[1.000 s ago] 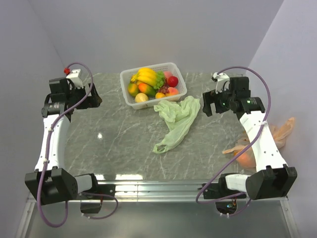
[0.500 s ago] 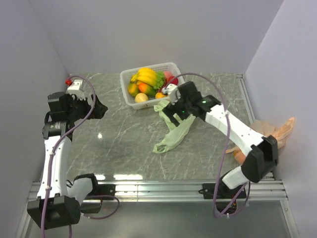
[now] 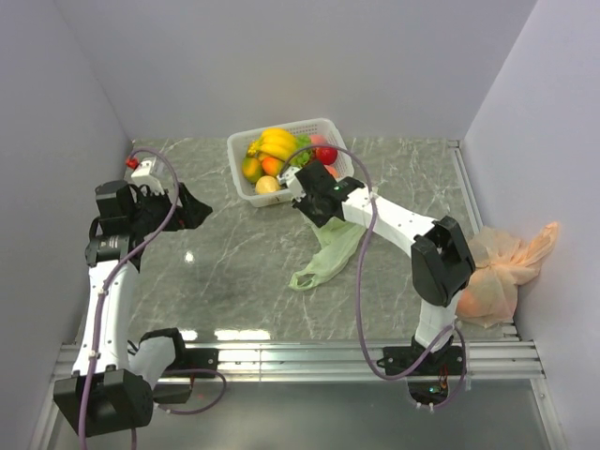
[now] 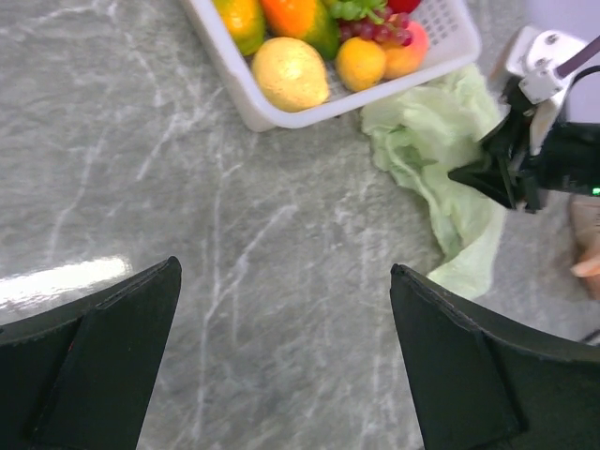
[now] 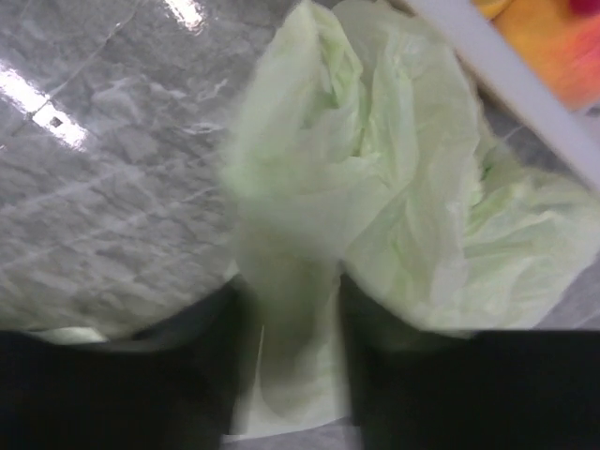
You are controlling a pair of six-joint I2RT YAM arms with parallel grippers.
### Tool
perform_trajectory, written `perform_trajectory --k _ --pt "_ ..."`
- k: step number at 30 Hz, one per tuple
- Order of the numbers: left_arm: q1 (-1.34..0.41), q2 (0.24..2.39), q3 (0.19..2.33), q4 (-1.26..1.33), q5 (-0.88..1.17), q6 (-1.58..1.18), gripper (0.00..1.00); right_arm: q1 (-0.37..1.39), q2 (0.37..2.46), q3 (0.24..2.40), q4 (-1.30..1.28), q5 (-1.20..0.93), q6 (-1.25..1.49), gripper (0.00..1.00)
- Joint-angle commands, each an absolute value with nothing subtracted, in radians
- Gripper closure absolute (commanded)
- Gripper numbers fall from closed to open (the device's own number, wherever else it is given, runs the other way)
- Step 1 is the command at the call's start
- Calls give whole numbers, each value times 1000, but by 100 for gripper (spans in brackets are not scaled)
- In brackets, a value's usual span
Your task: Place the fake fruits into the plastic bag and tie a complex knot
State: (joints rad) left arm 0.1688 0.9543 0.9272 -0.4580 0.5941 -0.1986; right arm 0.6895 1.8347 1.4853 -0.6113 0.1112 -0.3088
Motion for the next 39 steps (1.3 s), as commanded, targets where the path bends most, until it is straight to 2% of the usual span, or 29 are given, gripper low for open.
perform_trajectory --k 1,3,5,6,10,17,25,34,39 --pt "169 919 913 -388 690 -279 0 669 1761 1542 -589 53 -262 79" --pt "170 888 870 -353 724 -291 1 661 1691 1549 -591 -23 -244 100" --pt "170 867 816 -327 776 -298 1 637 1610 1552 -588 -105 -227 100" --pt "166 839 757 -274 817 -336 1 597 1518 1517 -527 -268 -189 100" --pt "115 839 695 -175 821 -385 1 569 1459 1532 -505 -354 -118 100" --pt "-87 926 704 12 764 -457 1 569 1399 1540 -463 -408 95 100" --pt "-193 986 752 159 767 -600 1 569 1361 1465 -448 -419 113 100" --pt "-376 1038 701 202 597 -612 1 569 1345 1451 -414 -475 207 100" --pt "-413 1104 710 216 409 -577 1 569 1318 1433 -390 -529 248 100"
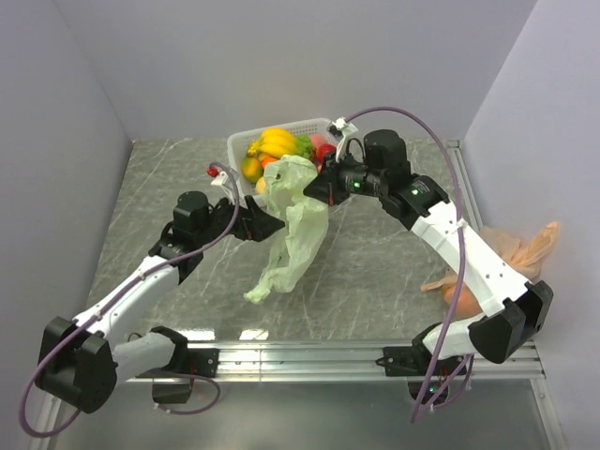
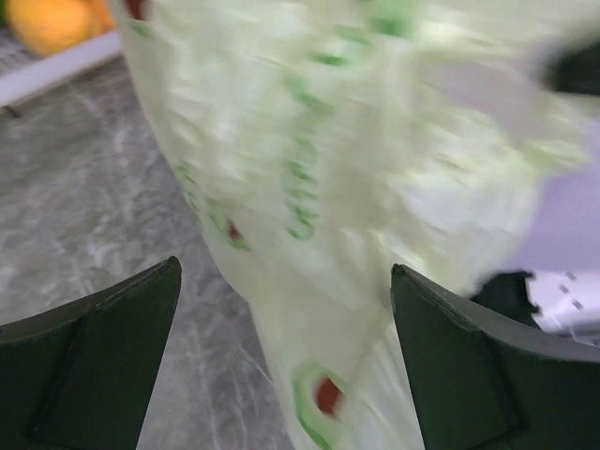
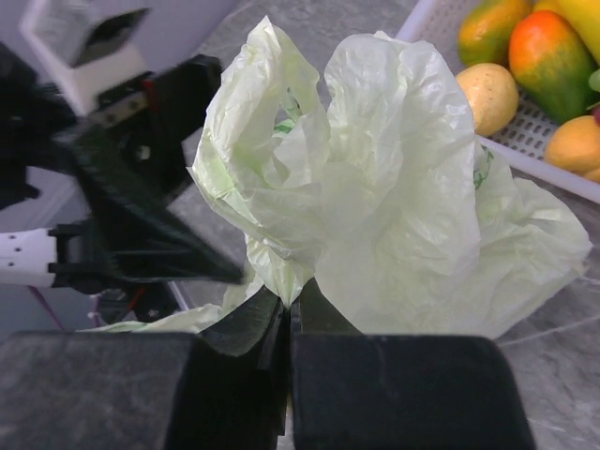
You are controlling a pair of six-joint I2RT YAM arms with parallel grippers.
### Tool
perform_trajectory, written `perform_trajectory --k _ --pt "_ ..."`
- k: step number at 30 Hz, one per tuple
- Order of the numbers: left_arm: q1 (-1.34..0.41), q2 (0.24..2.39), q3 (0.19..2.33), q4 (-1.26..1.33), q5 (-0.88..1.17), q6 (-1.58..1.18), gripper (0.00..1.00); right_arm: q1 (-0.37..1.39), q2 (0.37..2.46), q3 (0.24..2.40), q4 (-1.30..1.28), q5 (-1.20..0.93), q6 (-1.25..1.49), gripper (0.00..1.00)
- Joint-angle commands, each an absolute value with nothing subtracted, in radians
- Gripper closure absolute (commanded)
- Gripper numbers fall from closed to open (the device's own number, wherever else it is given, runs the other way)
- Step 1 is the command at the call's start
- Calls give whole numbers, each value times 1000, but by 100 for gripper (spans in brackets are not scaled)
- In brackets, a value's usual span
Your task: Place the fake fruits into the plastic bag and tie a complex knot
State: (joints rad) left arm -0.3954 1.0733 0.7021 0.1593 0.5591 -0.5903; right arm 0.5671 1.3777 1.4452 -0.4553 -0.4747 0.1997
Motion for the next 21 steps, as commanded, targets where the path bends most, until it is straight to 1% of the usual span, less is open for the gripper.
perform_trajectory --k 1,5,6,8,9,11,14,15,16,18,19,20,21 --pt "-420 1115 719 212 370 -568 1 569 1309 1428 -388 -540 264 100" --pt "-445 1184 756 209 269 -543 1 565 1278 1408 -367 -603 317 100" --pt "-446 1215 761 203 270 -542 10 561 1270 1407 -364 -607 331 100" --pt "-445 1244 811 142 291 -500 34 543 1250 1405 -373 -600 359 100" --pt "-437 1255 833 52 284 -480 58 525 1243 1405 -385 -595 367 100" --pt "-395 1223 867 -46 276 -412 99 421 1224 1393 -443 -566 368 100" --pt "-316 1161 903 -246 308 -258 100 299 1197 1378 -598 -445 252 100" --pt "-296 1148 920 -317 349 -202 100 276 1180 1330 -618 -387 220 100" --pt "-285 1138 946 -406 417 -99 100 258 1139 1301 -649 -385 151 100" --pt "-285 1114 975 -480 486 -23 100 261 1076 1229 -682 -455 88 100" --pt "-288 1109 991 -509 526 30 100 268 1059 1209 -701 -497 54 63" --pt "-308 1115 1003 -528 591 46 100 303 1048 1198 -709 -505 42 44" --pt "-325 1126 1018 -546 619 61 100 333 1031 1187 -703 -494 25 29"
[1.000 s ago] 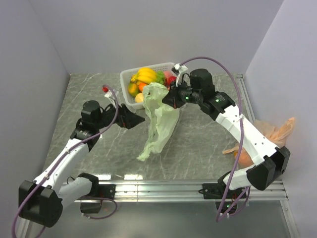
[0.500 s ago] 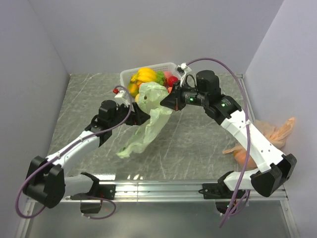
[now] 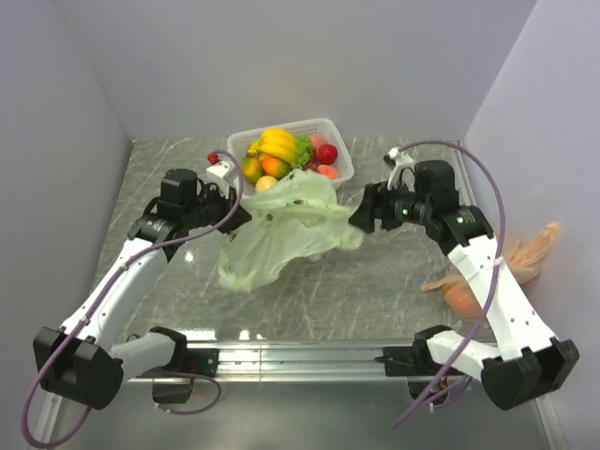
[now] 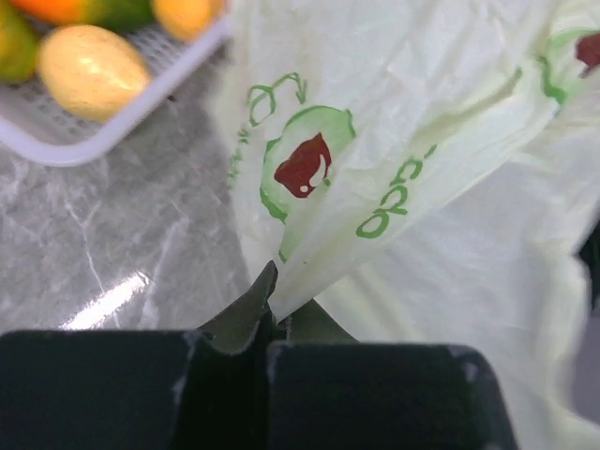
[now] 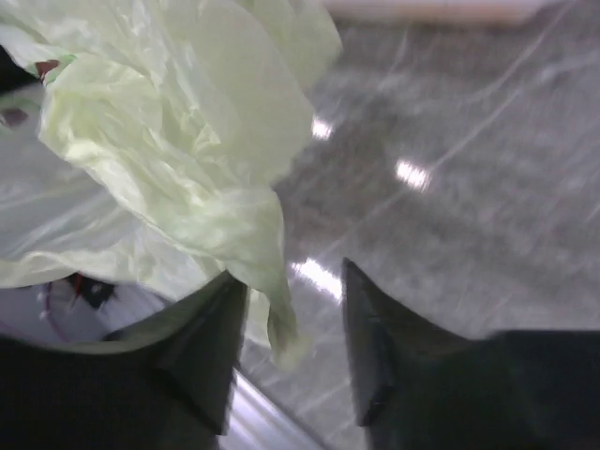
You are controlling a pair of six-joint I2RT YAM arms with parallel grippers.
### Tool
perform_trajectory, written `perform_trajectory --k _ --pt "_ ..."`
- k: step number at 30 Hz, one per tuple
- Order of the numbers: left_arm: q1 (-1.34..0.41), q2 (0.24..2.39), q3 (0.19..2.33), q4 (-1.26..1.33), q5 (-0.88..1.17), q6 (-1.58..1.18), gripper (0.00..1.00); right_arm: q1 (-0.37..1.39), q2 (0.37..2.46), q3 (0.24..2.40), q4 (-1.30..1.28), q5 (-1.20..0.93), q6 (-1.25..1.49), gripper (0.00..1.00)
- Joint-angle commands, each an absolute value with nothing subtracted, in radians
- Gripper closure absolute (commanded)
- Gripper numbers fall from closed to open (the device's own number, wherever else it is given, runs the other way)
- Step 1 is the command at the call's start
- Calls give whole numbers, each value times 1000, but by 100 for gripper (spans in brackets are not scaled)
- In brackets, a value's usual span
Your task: Place the fake fruits into the plastic bag and tie a complex knot
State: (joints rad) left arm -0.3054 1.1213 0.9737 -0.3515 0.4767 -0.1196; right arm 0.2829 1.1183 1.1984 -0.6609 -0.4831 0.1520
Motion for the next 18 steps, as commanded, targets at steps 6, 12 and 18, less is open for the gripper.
perform_trajectory --k 6,12,18 --pt "-408 1282 1176 -687 791 129 97 538 1031 1311 -658 -227 -78 2" --pt "-410 1380 1249 -687 847 11 96 699 1031 1309 -670 -143 -167 1" --pt "-408 1416 1262 -598 784 -348 100 853 1000 1262 -618 -2 -157 0"
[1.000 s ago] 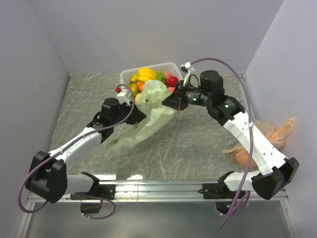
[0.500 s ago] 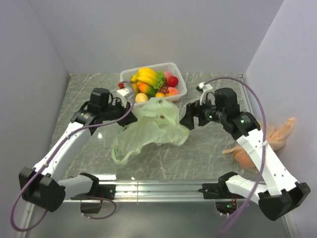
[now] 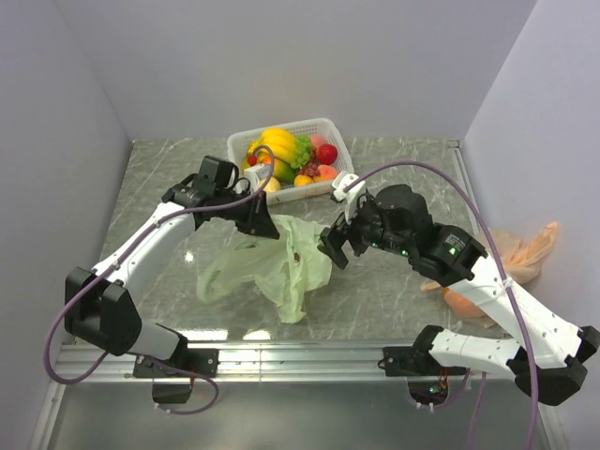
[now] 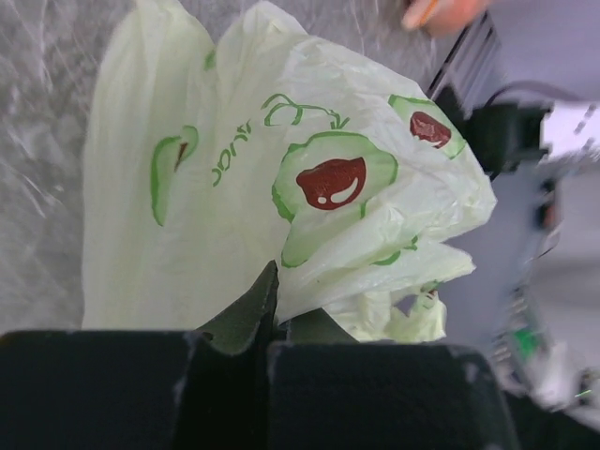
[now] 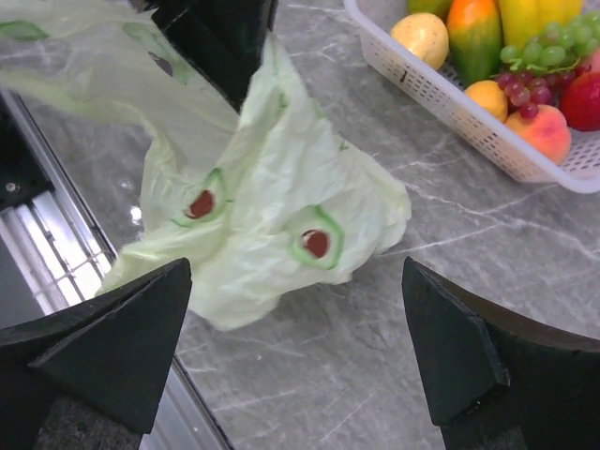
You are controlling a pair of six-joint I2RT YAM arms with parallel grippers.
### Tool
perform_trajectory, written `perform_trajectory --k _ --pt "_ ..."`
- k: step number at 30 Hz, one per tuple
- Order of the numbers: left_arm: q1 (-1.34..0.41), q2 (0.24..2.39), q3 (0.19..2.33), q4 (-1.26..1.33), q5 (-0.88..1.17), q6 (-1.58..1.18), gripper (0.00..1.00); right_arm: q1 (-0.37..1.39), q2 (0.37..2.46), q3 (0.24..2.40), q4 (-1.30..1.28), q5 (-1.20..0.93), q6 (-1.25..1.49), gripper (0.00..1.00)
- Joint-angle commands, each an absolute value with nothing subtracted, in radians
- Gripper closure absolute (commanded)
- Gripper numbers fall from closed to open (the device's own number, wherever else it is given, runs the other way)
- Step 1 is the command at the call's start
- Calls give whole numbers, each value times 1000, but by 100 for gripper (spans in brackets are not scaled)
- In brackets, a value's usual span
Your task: Place the fake fruits into the plastic bag and tie a complex knot
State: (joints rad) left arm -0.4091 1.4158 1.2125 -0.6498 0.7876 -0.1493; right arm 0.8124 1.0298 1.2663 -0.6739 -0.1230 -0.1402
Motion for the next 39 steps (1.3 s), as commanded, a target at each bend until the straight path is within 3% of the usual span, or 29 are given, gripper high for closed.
perform_trajectory --k 1,4,8,14,22,23,24,26,27,28,30,31,34,35,37,39 --pt "-407 1420 1266 -589 735 -444 100 865 1003 1264 -608 50 -150 0" --pt "-408 1416 1266 -587 620 -624 100 864 1014 1298 -592 144 -121 0" --pt "-408 1417 1267 -569 574 -741 100 877 1012 1298 -607 98 -85 0" --pt "-408 1446 1256 -499 609 -867 100 882 1052 1157 -548 135 -69 0" --pt "-384 1460 1198 -364 813 -966 100 824 1267 1077 -359 336 -138 1" --pt "-373 1447 1190 -341 831 -962 100 801 1307 1086 -357 342 -137 9" --pt "-367 1436 1171 -322 841 -953 100 766 1327 1100 -389 330 -127 35" --pt "-338 1401 1144 -269 876 -928 100 652 1374 1171 -463 283 -80 66" --pt "-327 1391 1119 -259 885 -899 100 617 1387 1199 -565 197 -71 91" --pt "-299 1381 1109 -262 888 -875 100 585 1396 1231 -627 143 -64 100" --pt "-270 1376 1123 -307 875 -753 98 485 1382 1301 -792 -31 -61 100" --pt "-253 1379 1134 -342 867 -705 88 463 1367 1313 -837 -236 -75 100" --pt "-258 1393 1225 -400 859 -493 63 472 1330 1351 -998 -459 -126 100" --pt "-261 1391 1268 -419 865 -448 47 472 1328 1364 -1034 -483 -138 100" --pt "-262 1372 1304 -422 844 -335 32 476 1306 1344 -1045 -498 -150 100" --pt "-262 1353 1350 -422 865 -193 27 476 1304 1333 -1069 -502 -149 100"
